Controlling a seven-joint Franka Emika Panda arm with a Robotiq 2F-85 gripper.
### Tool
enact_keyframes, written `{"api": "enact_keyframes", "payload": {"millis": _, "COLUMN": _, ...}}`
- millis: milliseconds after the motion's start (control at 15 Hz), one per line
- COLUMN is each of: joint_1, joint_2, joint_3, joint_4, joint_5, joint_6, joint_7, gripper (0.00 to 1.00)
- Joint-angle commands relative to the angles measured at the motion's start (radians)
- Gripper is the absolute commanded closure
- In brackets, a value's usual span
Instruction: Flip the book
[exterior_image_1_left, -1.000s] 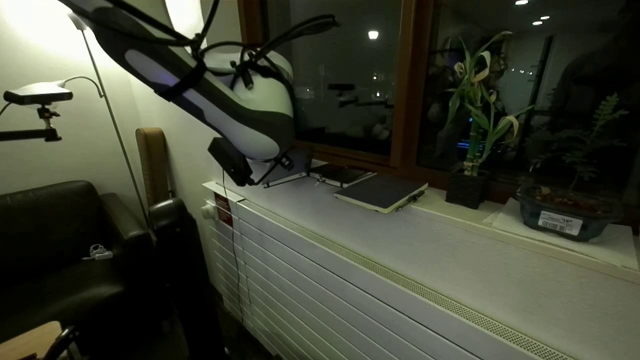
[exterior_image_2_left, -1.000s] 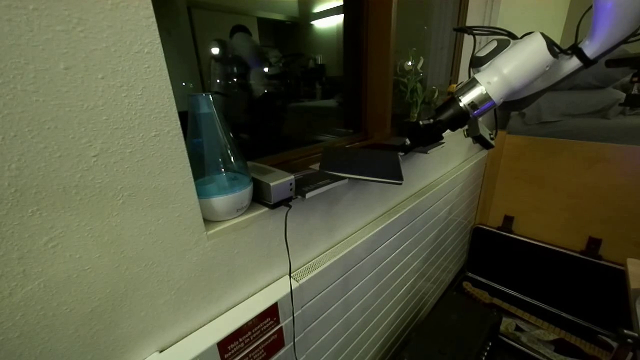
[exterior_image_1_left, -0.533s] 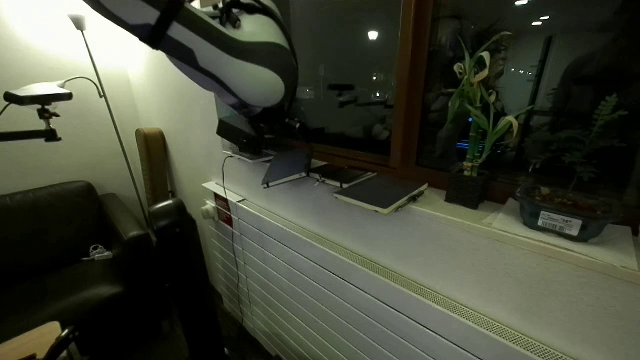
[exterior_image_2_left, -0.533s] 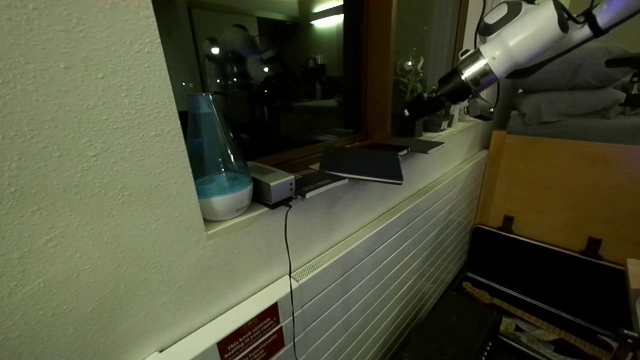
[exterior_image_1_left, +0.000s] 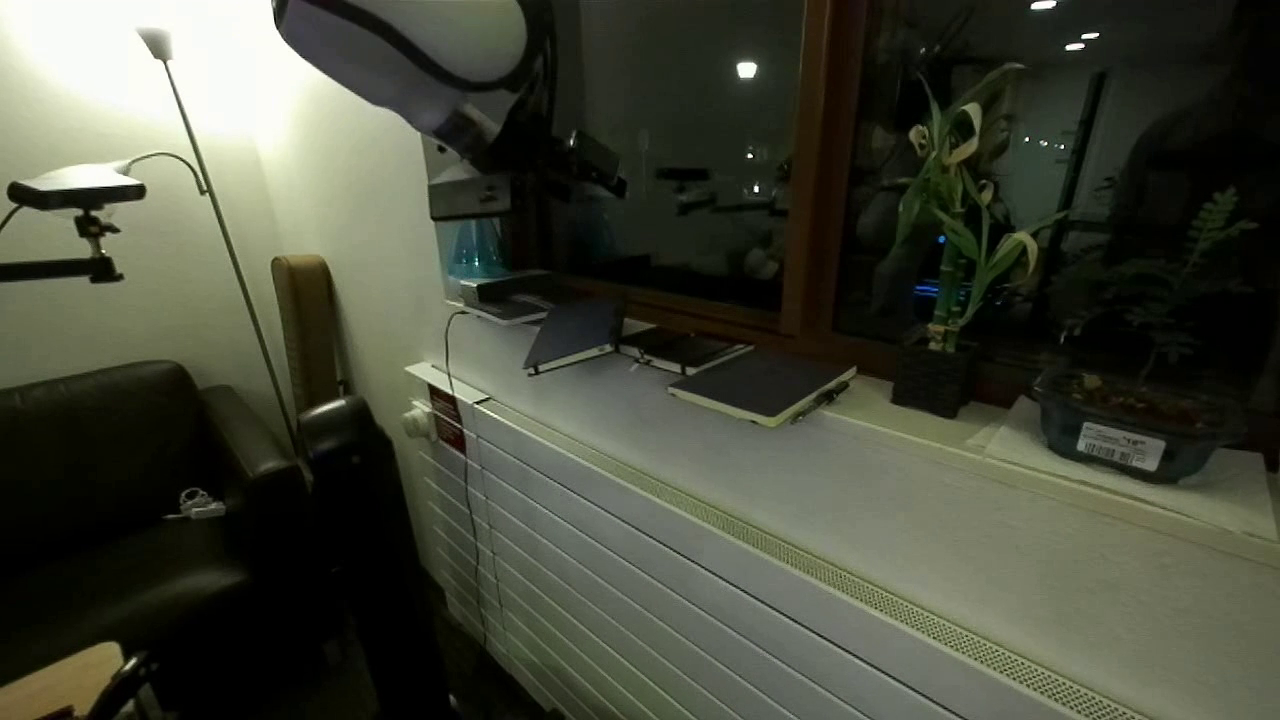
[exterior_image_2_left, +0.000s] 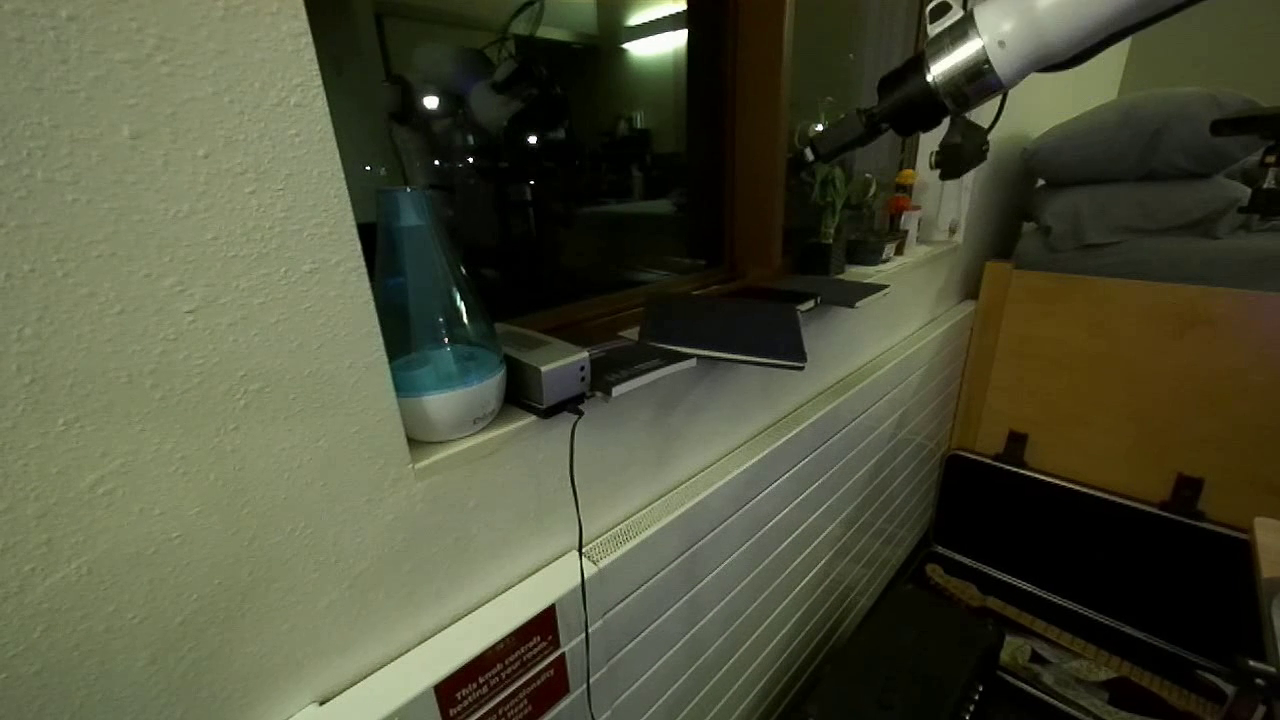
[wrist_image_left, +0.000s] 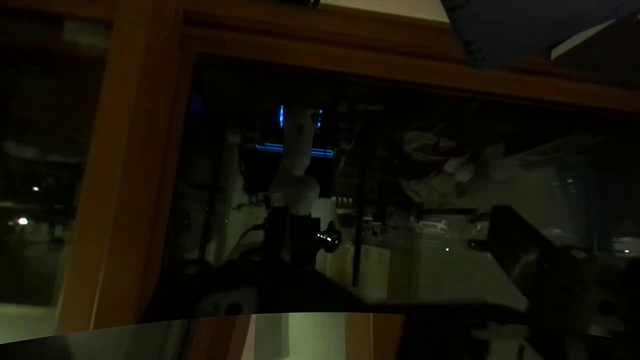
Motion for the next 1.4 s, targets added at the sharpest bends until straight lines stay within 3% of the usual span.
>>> {"api": "enact_keyframes", "payload": {"millis": 0, "joint_1": 0.063, "joint_2": -0.057, "joint_3": -0.02, "joint_4": 0.0, "joint_5": -0.028, "joint_6": -0.037, "joint_7": -0.091, "gripper": 0.0}}
{"api": "enact_keyframes", "payload": {"millis": 200, "joint_1": 0.163, "joint_2": -0.074, "joint_3": -0.051, "joint_4": -0.006, "joint_5": -0.042, "joint_6": -0.084, "joint_7": -0.165, "gripper": 0.0}}
{"api": "enact_keyframes", "payload": {"millis": 467, "joint_1": 0.366, "joint_2": -0.091, "joint_3": -0.125, "joint_4": -0.014, "joint_5": -0.132, "joint_6": -0.169, "joint_7": -0.193, "gripper": 0.0}}
{"api": "enact_keyframes", "payload": {"millis": 533, "joint_1": 0.483, "joint_2": -0.097, "joint_3": -0.234, "joint_4": -0.051, "joint_5": 0.01, "joint_6": -0.194, "joint_7": -0.377, "gripper": 0.0}}
{"api": "enact_keyframes", "payload": {"millis": 600, "joint_1": 0.502, "joint_2": -0.112, "joint_3": -0.195, "joint_4": -0.032, "joint_5": -0.179, "joint_6": -0.21, "joint_7": -0.198, "gripper": 0.0}}
{"api": "enact_keyframes", "payload": {"millis": 733, "joint_1": 0.652, "joint_2": -0.137, "joint_3": -0.274, "joint_4": -0.065, "joint_5": -0.271, "joint_6": -0.259, "joint_7": -0.188, "gripper": 0.0}}
{"api": "enact_keyframes", "payload": {"millis": 800, "joint_1": 0.719, "joint_2": -0.158, "joint_3": -0.32, "joint_4": -0.1, "joint_5": -0.183, "joint_6": -0.291, "joint_7": -0.316, "gripper": 0.0}}
{"api": "enact_keyframes", "payload": {"millis": 1067, "joint_1": 1.012, "joint_2": -0.265, "joint_3": -0.501, "joint_4": -0.247, "joint_5": -0.185, "joint_6": -0.428, "joint_7": -0.407, "gripper": 0.0}}
{"api": "enact_keyframes", "payload": {"millis": 1333, "joint_1": 1.246, "joint_2": -0.41, "joint_3": -0.666, "joint_4": -0.456, "joint_5": -0.184, "joint_6": -0.555, "joint_7": -0.497, "gripper": 0.0}}
